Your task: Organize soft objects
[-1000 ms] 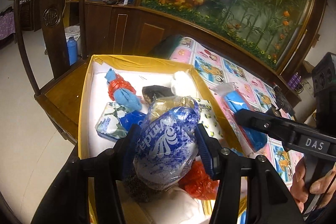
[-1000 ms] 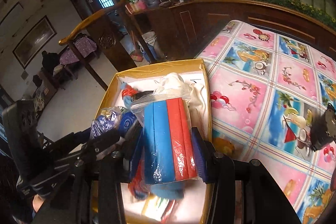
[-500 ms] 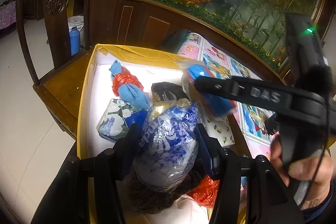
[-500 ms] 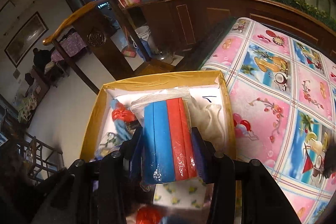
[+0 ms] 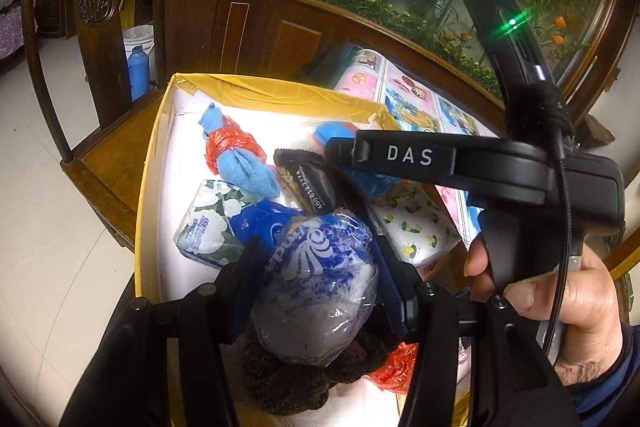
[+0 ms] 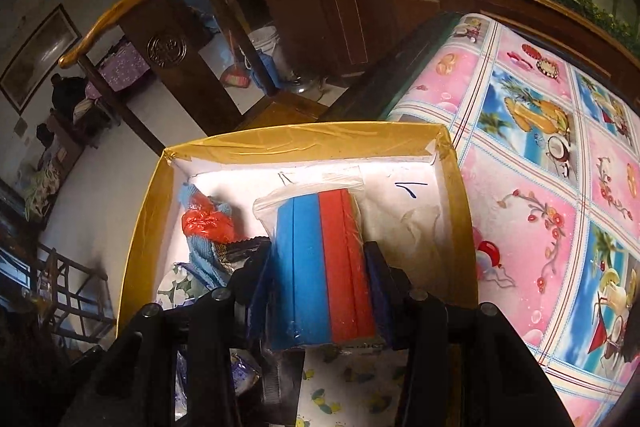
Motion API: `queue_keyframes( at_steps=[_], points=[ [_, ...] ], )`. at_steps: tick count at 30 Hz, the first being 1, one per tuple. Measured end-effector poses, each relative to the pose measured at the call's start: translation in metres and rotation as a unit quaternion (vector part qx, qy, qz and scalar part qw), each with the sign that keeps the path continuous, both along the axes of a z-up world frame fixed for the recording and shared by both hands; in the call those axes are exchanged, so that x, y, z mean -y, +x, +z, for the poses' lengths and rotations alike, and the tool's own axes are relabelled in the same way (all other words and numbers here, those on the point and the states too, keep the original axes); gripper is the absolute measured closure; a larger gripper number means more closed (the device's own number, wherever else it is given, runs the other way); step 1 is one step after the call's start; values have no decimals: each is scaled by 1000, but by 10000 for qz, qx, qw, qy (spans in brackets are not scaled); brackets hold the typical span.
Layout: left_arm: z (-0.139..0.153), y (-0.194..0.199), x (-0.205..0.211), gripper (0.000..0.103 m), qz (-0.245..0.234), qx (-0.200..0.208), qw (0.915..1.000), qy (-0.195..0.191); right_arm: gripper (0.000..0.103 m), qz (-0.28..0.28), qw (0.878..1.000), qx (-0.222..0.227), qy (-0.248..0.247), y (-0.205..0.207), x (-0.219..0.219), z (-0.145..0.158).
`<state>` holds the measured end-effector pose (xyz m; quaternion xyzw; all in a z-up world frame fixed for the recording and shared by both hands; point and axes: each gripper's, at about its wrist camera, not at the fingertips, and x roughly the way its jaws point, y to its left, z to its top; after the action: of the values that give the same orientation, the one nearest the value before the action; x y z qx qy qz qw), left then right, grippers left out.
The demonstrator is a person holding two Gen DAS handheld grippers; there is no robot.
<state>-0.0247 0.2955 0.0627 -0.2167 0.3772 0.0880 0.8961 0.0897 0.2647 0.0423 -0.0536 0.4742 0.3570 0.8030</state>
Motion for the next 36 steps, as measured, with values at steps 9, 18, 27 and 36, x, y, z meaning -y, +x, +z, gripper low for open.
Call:
queue_keyframes(
  at_steps=[9, 18, 27, 36],
  points=[
    [1, -2, 2, 34, 94, -7, 9999, 111, 37, 137, 9997, 66, 177, -12, 13, 17],
    [6, -12, 17, 28, 205, 48, 9993, 305, 36, -7, 9988, 159, 463, -30, 58, 37],
    [21, -37, 39, 20, 570, 331, 9967, 463, 33, -98, 9965, 307, 777, -62, 135, 45],
    [37, -75, 92, 6, 737, 869, 9898, 858, 25, -85, 9941, 530, 941, -112, 228, 22]
  ],
)
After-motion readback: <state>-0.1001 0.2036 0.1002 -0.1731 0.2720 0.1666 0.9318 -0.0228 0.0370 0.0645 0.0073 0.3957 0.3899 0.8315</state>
